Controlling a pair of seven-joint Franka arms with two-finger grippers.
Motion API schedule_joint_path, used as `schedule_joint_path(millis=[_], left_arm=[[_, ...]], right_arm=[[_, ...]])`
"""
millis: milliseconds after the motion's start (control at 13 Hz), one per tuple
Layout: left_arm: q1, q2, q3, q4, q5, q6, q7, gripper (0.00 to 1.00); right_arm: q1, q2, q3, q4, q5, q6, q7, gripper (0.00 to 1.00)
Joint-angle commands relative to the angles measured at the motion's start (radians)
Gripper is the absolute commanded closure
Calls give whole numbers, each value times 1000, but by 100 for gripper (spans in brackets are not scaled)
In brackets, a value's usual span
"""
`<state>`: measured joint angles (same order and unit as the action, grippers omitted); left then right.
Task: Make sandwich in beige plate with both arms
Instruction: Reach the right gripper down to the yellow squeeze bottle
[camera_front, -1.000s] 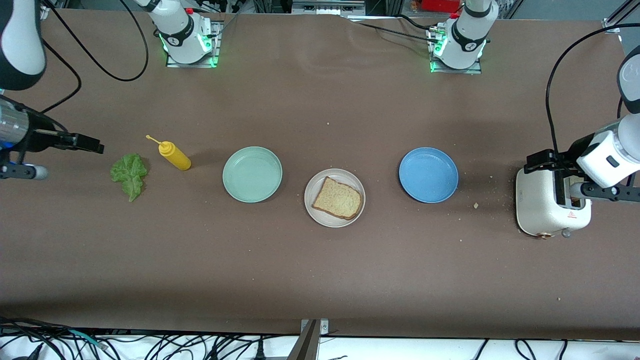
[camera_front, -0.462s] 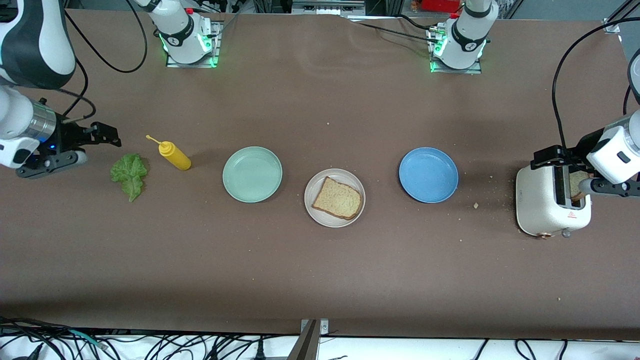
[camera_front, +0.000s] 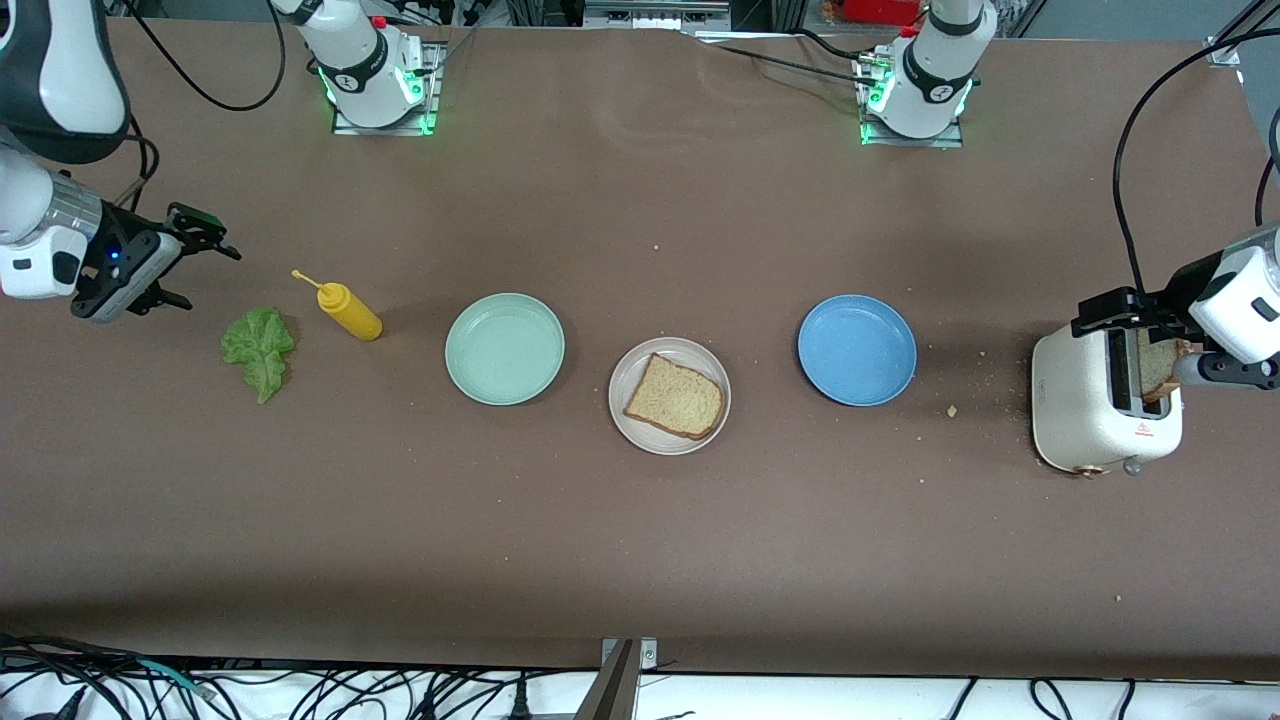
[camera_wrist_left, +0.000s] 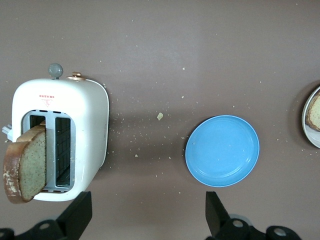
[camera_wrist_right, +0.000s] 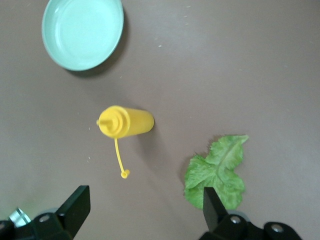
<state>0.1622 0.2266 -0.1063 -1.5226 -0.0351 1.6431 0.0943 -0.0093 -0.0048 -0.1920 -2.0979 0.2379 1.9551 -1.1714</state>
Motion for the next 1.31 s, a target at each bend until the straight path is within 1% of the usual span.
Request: schedule_joint_path(millis=[0, 77, 154, 231, 308, 462, 538, 692, 923, 1000, 1231], left_arm=[[11, -27, -10, -21, 37, -9, -11, 0], [11, -27, -10, -21, 37, -9, -25, 0], [10, -27, -12, -21, 37, -9, -34, 0], [11, -27, -12, -21, 37, -9, -36, 0], [11, -29, -12, -21, 37, -9, -36, 0], [11, -29, -12, -21, 37, -9, -36, 0], [11, -29, -12, -21, 37, -8, -36, 0], [11, -29, -12, -19, 37, -8, -36, 0], [11, -29, -12, -21, 37, -9, -36, 0], [11, -29, -12, -21, 37, -9, -36, 0], [11, -33, -13, -21, 37, -8, -36, 0]], right_arm=[[-1, 28, -44, -49, 137, 30, -268, 0], [-3, 60, -84, -72, 231, 37, -386, 0], [-3, 98, -110, -83, 318, 44, -510, 0], [-6, 142, -119, -83, 387, 39, -624, 0], [-11, 175, -128, -83, 432, 35, -719, 0], [-30, 218, -142, -85, 463, 31, -815, 0], [-41, 232, -142, -96, 497, 31, -853, 0], [-64, 288, -142, -102, 585, 19, -1001, 0], [-138, 394, -142, -102, 696, -73, -1183, 0], [-149, 419, -142, -102, 716, -87, -1221, 0], [-153, 439, -139, -103, 753, -114, -1237, 0]])
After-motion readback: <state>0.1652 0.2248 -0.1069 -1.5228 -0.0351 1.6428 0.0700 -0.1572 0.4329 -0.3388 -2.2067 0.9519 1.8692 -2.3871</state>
